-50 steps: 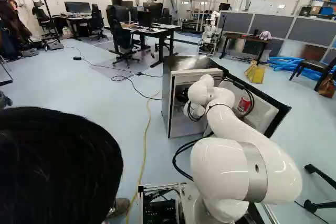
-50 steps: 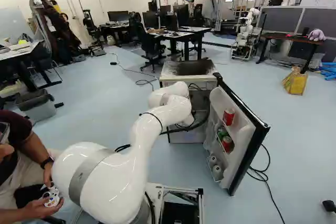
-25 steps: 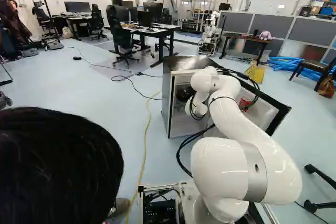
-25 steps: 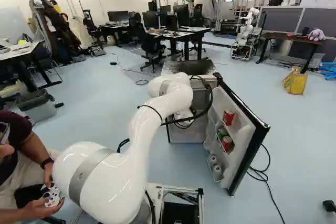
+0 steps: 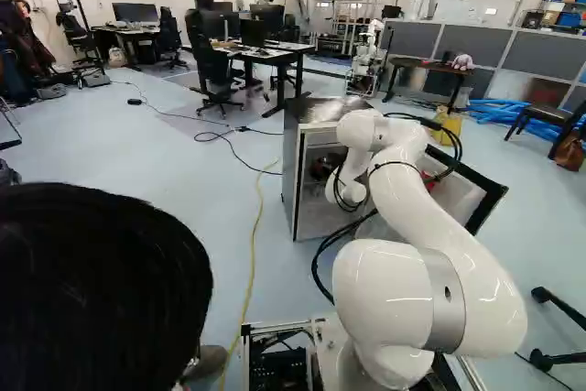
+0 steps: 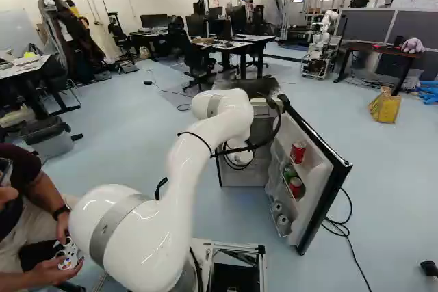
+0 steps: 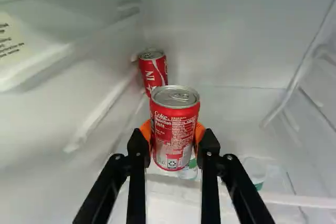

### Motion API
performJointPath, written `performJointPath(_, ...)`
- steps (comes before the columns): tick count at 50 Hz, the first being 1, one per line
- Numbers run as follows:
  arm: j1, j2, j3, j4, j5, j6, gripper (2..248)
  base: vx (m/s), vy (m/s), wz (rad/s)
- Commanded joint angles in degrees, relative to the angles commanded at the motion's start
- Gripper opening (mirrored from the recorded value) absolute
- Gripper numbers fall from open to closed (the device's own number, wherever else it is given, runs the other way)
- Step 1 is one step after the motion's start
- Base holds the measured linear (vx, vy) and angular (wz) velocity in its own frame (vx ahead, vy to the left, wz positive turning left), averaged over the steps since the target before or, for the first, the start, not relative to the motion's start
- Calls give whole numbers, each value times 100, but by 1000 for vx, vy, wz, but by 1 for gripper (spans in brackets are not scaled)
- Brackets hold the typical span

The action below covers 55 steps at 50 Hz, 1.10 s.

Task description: Grab a drink from the fridge

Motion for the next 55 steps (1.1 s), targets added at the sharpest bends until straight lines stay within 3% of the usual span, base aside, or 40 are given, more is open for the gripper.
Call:
performJointPath(26, -115, 531, 1000, 0, 0, 0, 97, 0, 0, 0)
performJointPath(55, -306, 1559, 2415, 0, 0, 0, 97, 0, 0, 0)
